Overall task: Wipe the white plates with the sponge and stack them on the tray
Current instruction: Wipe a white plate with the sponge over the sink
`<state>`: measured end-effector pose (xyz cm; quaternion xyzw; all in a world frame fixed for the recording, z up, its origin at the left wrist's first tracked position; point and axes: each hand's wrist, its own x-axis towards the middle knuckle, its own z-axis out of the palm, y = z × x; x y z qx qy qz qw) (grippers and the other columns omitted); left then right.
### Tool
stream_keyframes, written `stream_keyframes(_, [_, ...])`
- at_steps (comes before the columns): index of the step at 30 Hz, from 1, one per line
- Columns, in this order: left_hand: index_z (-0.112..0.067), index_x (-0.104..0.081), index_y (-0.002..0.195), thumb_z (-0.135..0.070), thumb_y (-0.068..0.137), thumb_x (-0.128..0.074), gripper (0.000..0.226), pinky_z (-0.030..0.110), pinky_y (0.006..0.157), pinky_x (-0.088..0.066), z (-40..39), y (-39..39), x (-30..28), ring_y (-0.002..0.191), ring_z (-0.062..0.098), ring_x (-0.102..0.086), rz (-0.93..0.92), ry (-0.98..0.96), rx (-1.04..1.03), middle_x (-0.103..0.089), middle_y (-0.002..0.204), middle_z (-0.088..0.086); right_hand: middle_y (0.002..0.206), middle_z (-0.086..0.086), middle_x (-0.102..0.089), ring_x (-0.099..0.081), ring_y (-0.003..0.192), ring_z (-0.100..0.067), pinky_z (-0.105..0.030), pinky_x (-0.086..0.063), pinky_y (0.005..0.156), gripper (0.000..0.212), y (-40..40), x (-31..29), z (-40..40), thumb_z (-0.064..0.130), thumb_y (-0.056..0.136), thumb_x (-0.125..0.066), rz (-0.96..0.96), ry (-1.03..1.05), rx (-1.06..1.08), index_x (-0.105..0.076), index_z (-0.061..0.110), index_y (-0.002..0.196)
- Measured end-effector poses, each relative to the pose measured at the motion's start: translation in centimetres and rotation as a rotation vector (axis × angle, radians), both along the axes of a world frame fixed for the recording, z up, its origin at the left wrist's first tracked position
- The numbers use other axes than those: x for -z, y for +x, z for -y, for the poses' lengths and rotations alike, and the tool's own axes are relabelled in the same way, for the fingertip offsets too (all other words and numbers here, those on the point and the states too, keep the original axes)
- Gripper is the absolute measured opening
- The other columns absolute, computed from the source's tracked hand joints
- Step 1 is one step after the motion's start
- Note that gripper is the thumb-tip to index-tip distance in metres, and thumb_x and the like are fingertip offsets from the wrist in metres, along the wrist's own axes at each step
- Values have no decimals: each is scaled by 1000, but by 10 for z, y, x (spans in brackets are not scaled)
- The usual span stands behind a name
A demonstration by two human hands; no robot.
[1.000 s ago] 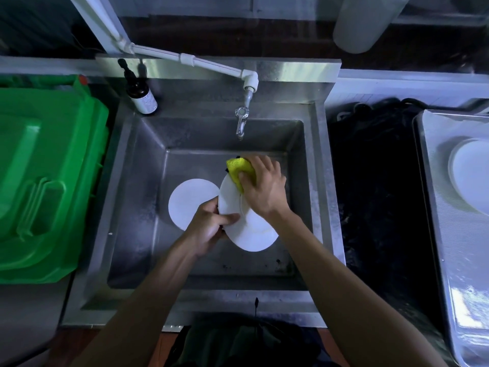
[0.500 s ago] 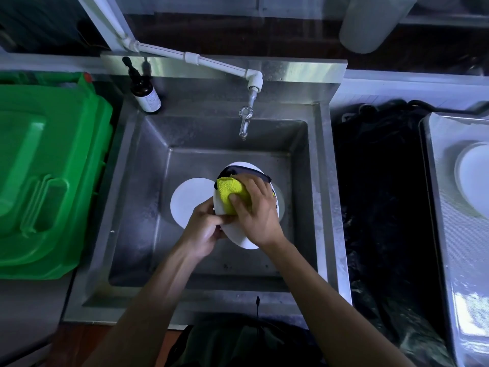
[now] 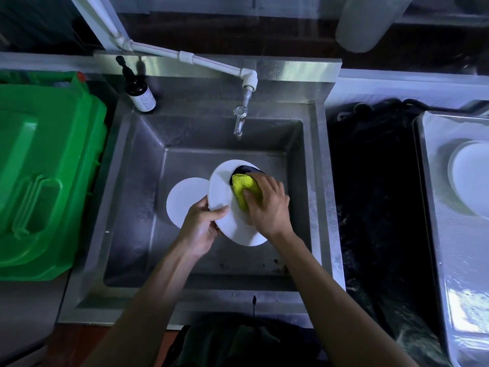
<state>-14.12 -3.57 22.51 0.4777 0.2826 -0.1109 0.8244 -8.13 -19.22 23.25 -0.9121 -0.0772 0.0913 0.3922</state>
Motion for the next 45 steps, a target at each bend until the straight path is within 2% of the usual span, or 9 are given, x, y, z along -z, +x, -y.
stream_keyframes(3, [-8,-67,124,-7,76,-74,48,42,80,-57,6,2,0,101,31,-70,-23,-24,-44,-72,114,14,137,6,-55,-43,124,-24,-48,-37,97,36,-6,-2,2,37,96,-55,-22,-34,-1,-56,29,132])
stream_keyframes(7, [-11,-64,132,-12,91,-63,41,43,78,-57,9,7,4,101,30,-68,-58,-18,-102,-70,120,14,140,5,-53,-42,127,-24,-49,-37,98,38,-15,-4,2,37,97,-55,-57,-45,-25,-55,29,134])
stream_keyframes(18, [-23,-68,112,-11,102,-51,23,35,69,-59,15,16,7,85,21,-72,-121,-205,-353,-75,101,6,141,8,-50,-42,126,-23,-49,-37,99,42,-34,-4,-6,42,99,-54,45,-85,-159,-53,30,140])
stream_keyframes(20, [-20,-66,119,-13,102,-51,24,33,70,-60,14,17,8,88,22,-71,-137,-228,-394,-72,109,8,141,8,-51,-43,127,-23,-50,-37,100,43,-39,-2,-6,42,99,-55,78,-89,-163,-54,29,140])
stream_keyframes(23, [-12,-55,142,-13,103,-50,39,39,84,-57,12,16,8,100,28,-68,-153,-271,-433,-64,133,17,142,7,-51,-43,129,-24,-50,-35,103,42,-46,3,-2,42,99,-55,102,-91,-185,-55,28,139])
stream_keyframes(29, [-19,-59,131,-13,101,-53,31,40,69,-62,1,6,12,95,28,-73,-108,-218,-400,-71,119,13,143,6,-50,-43,126,-24,-49,-40,97,41,-50,12,4,34,98,-56,14,-22,-76,-53,25,138])
stream_keyframes(34, [-15,-56,140,-9,98,-58,43,46,85,-62,-12,2,12,114,30,-69,-64,-244,-353,-67,133,12,141,1,-52,-45,122,-26,-55,-41,99,41,-41,16,6,27,97,-59,-37,74,47,-54,20,137])
stream_keyframes(41, [-17,-72,118,-8,94,-60,28,46,78,-61,-27,1,7,114,28,-69,7,-278,-207,-72,125,9,139,3,-52,-44,125,-22,-54,-40,104,43,-18,19,12,30,98,-57,-82,147,151,-50,25,140])
stream_keyframes(45, [-29,-80,103,-7,97,-54,34,57,86,-59,-35,-2,4,113,28,-70,41,-211,-98,-73,120,4,133,0,-55,-48,122,-22,-50,-42,104,42,-4,19,18,31,98,-58,-103,154,176,-51,21,139])
